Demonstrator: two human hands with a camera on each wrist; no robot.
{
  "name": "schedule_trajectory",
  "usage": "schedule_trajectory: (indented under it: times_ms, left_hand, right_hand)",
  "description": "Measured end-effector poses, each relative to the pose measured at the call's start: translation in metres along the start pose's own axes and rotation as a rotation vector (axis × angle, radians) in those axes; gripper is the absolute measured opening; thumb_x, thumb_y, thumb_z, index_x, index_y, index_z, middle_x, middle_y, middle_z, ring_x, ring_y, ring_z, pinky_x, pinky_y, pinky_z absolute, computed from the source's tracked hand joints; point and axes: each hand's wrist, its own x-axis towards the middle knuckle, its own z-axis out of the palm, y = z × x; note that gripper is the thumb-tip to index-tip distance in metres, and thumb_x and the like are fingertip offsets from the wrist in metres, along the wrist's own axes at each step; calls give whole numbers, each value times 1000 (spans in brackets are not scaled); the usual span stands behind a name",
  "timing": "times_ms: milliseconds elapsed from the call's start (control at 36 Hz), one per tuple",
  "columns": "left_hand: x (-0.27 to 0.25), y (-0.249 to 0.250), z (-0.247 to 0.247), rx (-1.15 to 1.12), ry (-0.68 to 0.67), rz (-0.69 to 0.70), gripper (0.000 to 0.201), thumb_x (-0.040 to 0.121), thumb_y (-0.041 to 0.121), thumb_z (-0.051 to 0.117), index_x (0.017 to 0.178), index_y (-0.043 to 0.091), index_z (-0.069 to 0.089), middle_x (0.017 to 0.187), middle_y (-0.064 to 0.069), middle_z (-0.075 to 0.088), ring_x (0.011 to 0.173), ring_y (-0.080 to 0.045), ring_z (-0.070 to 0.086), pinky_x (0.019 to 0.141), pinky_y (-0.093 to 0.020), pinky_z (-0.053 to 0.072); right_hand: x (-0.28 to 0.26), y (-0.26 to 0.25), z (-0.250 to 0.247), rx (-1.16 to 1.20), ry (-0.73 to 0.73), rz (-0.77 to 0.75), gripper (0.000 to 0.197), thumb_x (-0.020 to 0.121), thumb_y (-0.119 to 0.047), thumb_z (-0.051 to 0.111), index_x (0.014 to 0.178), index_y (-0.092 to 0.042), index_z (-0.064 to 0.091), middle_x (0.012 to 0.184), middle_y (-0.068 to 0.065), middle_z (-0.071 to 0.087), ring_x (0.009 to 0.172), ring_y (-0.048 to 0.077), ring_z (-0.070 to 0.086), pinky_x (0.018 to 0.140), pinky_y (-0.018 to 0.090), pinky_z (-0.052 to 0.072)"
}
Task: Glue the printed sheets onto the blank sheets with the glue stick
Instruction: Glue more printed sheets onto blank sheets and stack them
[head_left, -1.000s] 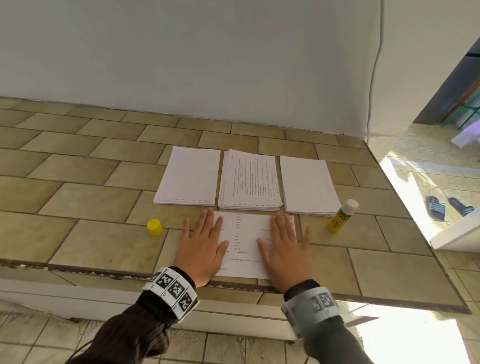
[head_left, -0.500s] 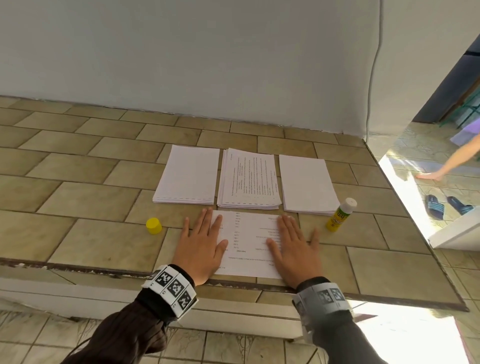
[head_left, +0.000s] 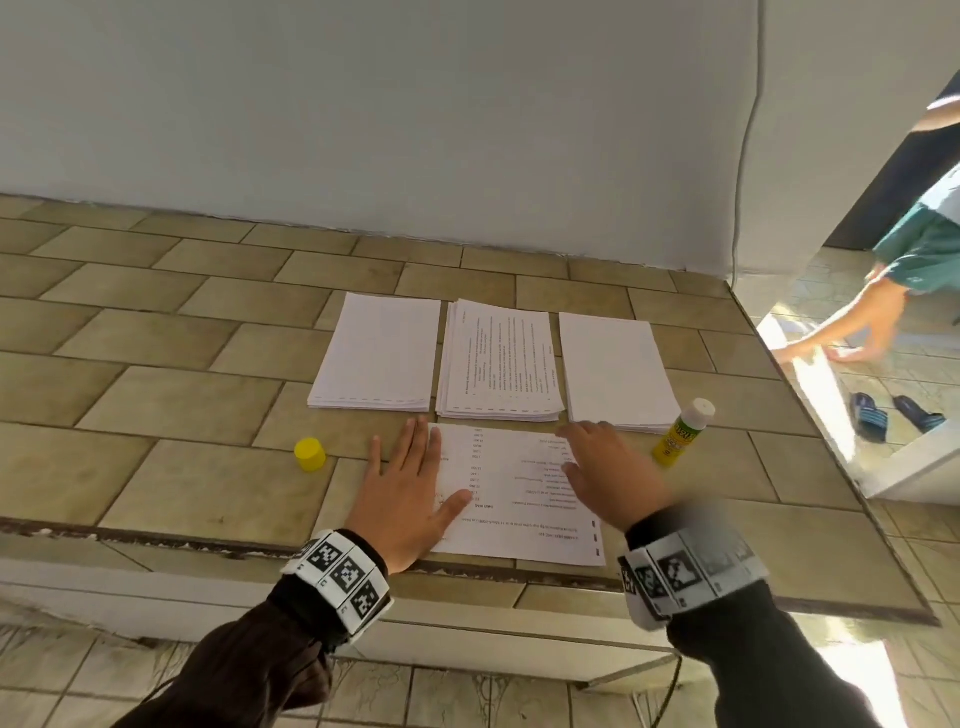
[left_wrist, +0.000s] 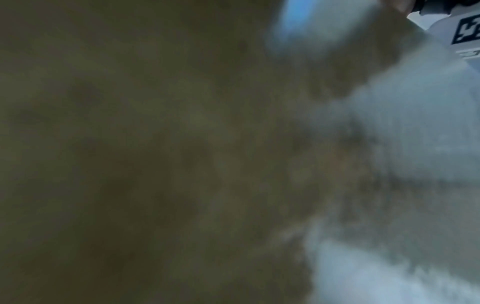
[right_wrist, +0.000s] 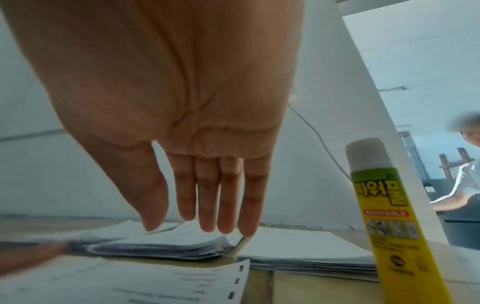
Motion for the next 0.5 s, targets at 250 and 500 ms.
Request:
schedule_trajectory:
  times_ms: [250, 500]
  left_hand:
    - [-1, -2, -1, 61, -39, 24, 108, 65, 89, -17, 141, 14, -33, 155, -9, -33, 143, -23, -32, 118, -53, -13]
    - [-2, -1, -2, 76, -39, 29, 112, 59, 91, -21, 141, 15, -34, 155, -10, -34, 144, -25, -30, 118, -54, -11]
  right_hand:
    - [26, 12, 12, -188, -97, 52, 56, 95, -15, 50, 147, -11, 28, 138, 7, 48, 124, 23, 48, 104, 38, 43]
    - [37, 12, 4, -96, -106, 95, 32, 95, -5, 44, 126, -10, 48, 125, 9, 50, 113, 24, 50, 91, 32, 45]
